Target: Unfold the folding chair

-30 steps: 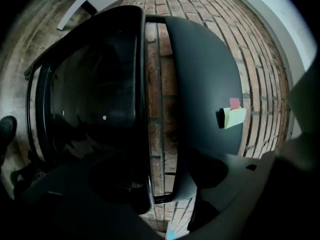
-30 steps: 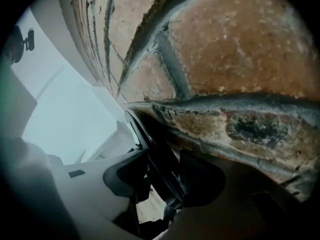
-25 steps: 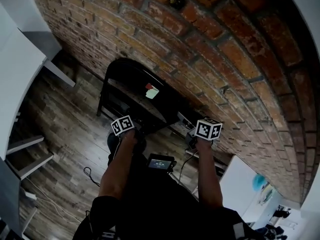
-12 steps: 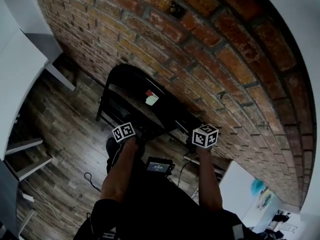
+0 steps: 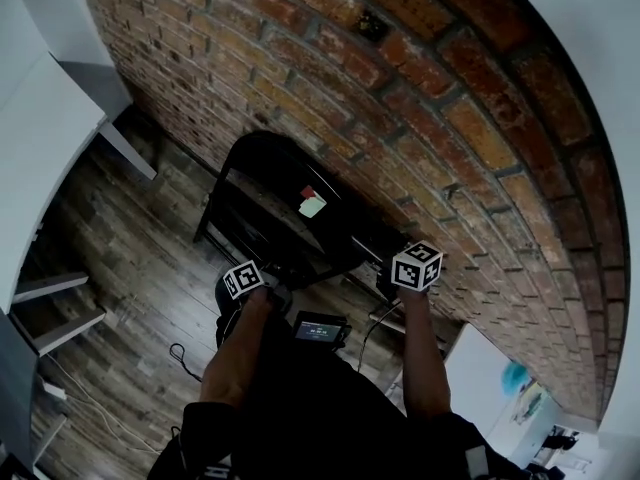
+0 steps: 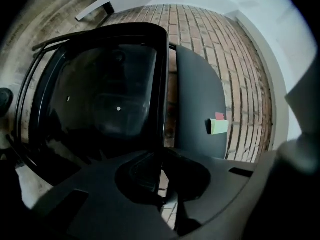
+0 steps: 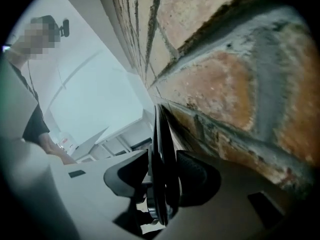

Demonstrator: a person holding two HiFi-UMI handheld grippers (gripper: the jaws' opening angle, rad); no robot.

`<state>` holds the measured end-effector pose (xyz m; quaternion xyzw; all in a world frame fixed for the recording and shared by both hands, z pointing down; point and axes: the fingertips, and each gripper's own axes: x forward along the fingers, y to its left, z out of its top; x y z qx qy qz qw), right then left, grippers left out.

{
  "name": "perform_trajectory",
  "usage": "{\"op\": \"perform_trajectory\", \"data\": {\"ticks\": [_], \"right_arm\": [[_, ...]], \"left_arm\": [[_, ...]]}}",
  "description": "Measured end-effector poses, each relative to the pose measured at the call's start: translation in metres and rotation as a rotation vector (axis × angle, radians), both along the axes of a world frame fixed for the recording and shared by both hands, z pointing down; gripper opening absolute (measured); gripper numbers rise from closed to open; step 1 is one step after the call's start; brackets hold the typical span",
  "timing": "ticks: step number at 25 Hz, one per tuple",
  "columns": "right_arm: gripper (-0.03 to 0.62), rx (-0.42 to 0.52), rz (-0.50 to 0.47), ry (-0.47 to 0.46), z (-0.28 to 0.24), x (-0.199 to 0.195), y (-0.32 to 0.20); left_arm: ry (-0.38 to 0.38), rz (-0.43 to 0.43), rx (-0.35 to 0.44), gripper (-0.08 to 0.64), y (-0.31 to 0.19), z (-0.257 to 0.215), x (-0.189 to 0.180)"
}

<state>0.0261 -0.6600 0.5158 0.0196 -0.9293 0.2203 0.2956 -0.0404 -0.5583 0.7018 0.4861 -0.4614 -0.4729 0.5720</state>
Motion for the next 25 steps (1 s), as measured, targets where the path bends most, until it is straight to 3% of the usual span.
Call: {"op": "perform_trajectory", "data": {"ticks": [6, 10, 14, 25], "right_arm": [[0.146, -0.143, -0.196, -0.015, -0.013, -0.029, 0.033], [0.124, -0.246, -0.262, 0.025, -0.013, -0.041, 0.055], [0.101, -0.19, -0.218, 0.062, -0.009, -0.046, 0.067], [0.097, -0.142, -0.181, 0.018, -0.02, -0.05, 0.11]], "left_arm": [[-0.006, 0.046, -0.004, 0.032, 0.019, 0.001, 0.006], [-0.086, 0.153, -0.029, 0.034, 0.023, -0.004, 0.008], [-0.142, 0.225, -0.072, 0.038, 0.027, -0.008, 0.011], [-0.063, 0.233, -0.016, 0.037, 0.063, -0.013, 0.006]]}}
